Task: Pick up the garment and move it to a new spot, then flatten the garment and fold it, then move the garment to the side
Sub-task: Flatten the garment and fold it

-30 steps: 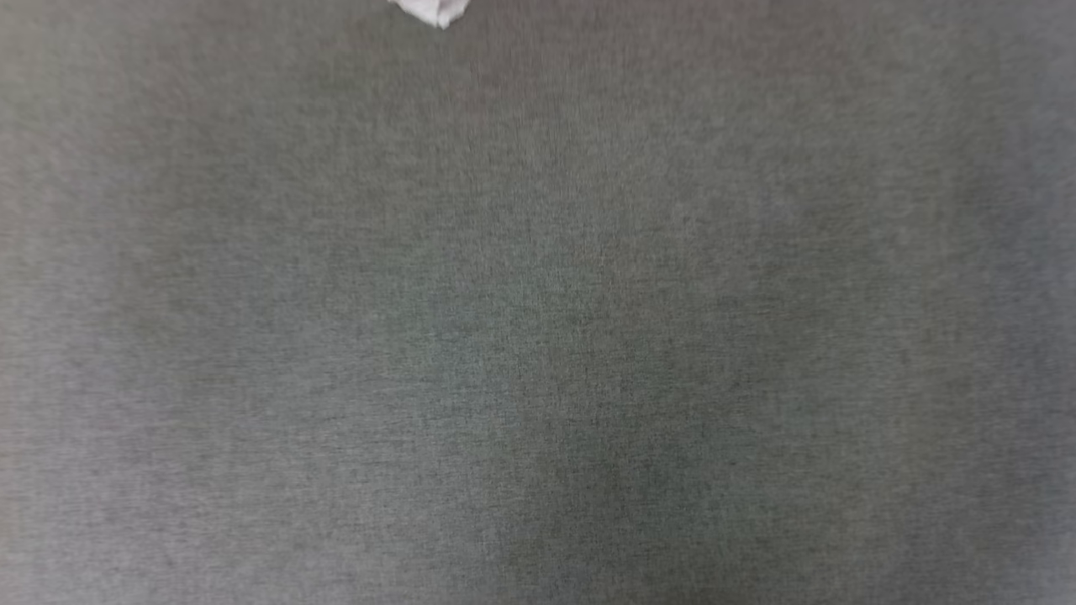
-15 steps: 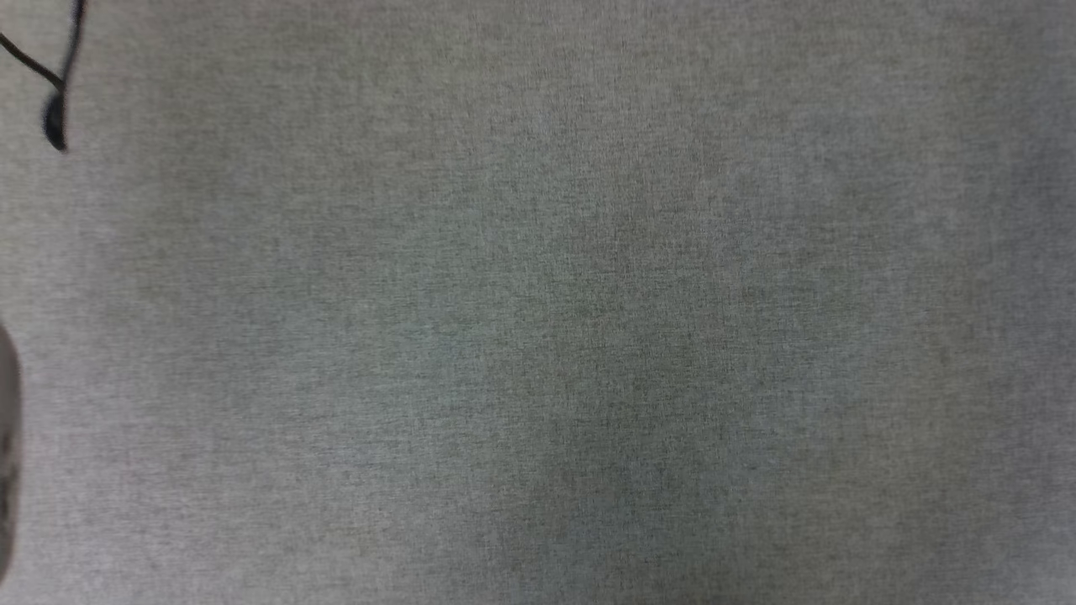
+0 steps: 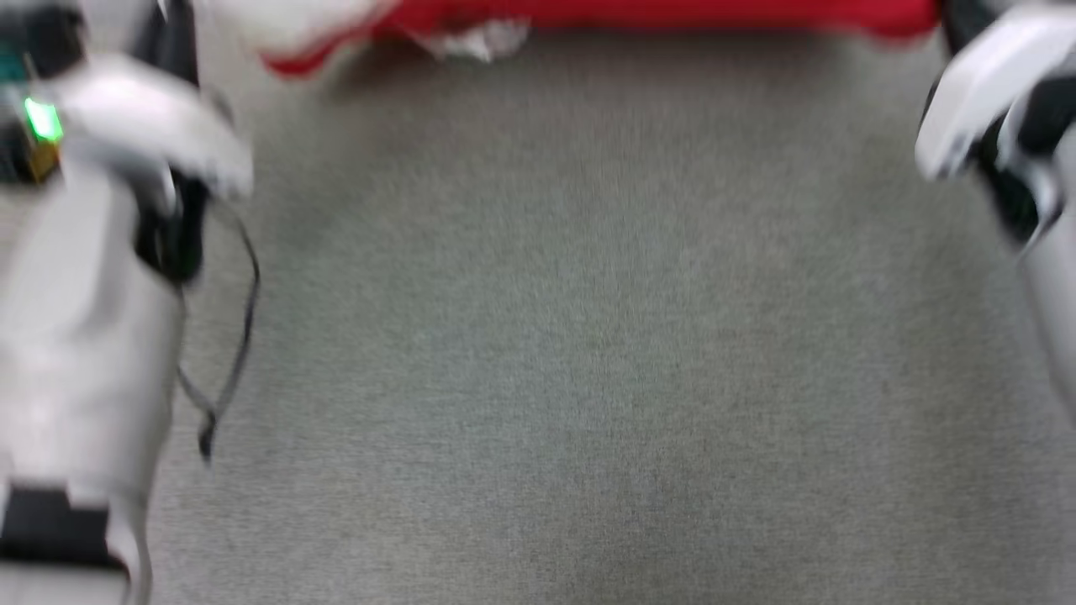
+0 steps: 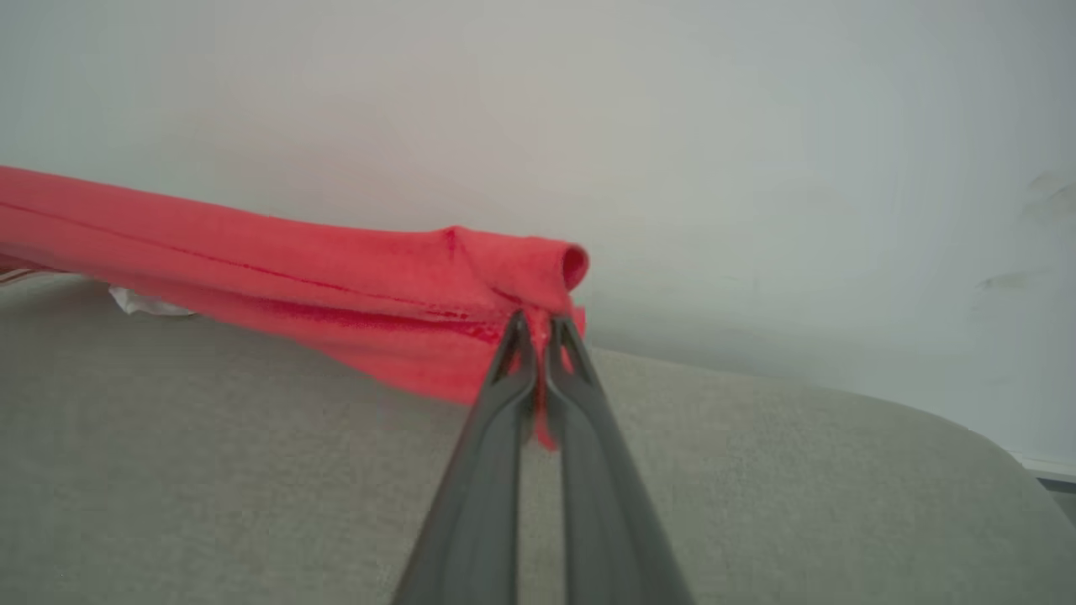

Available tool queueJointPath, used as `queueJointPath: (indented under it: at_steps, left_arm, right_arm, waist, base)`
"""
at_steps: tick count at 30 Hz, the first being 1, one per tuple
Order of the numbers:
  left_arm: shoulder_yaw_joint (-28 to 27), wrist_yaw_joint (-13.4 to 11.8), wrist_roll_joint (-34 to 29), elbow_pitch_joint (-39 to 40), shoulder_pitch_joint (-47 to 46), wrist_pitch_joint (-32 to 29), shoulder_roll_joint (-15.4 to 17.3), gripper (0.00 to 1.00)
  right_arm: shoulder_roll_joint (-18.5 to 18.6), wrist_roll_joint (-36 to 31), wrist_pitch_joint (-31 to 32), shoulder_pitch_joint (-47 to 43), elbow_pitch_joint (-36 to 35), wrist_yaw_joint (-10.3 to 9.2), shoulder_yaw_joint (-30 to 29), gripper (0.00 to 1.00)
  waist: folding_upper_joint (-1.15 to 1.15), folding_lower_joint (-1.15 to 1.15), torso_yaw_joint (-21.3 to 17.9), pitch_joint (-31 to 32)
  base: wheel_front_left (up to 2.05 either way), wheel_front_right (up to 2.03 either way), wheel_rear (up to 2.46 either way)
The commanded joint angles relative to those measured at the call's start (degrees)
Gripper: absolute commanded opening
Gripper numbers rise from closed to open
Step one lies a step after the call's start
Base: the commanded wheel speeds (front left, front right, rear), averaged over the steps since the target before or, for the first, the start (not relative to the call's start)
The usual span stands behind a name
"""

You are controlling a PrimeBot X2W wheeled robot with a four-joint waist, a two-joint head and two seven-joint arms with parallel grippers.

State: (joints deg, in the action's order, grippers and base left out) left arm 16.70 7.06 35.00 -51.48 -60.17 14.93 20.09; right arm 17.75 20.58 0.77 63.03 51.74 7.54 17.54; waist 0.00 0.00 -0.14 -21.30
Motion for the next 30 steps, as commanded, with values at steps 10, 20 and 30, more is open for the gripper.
queueJointPath:
  at_steps: [10, 20, 30]
  left_arm:
    - [-3.1, -3.3, 5.3, 9.8, 27.1, -1.6, 2.5, 0.00]
    - [-8.7, -14.7, 11.2, 35.7, 57.8, -9.5, 6.5, 0.00]
    - [-12.1, -25.0, 13.8, 58.6, 77.1, -16.5, 8.3, 0.00]
  right_arm:
    - [4.2, 6.0, 2.5, -22.0, -10.6, -0.11, 3.7, 0.00]
    - [6.5, 5.6, 11.5, -46.6, -29.0, -0.13, 0.2, 0.00]
    - [3.9, 2.7, 27.4, -66.9, -51.8, -0.11, -8.0, 0.00]
  waist:
    - [0.00, 0.00, 0.3, 14.1]
    - [0.00, 0.00, -0.8, 20.1]
    - [0.00, 0.00, -0.9, 20.2]
  base:
    - [0.00, 0.00, 0.00]
    - [0.00, 0.00, 0.00]
    - [0.00, 0.00, 0.00]
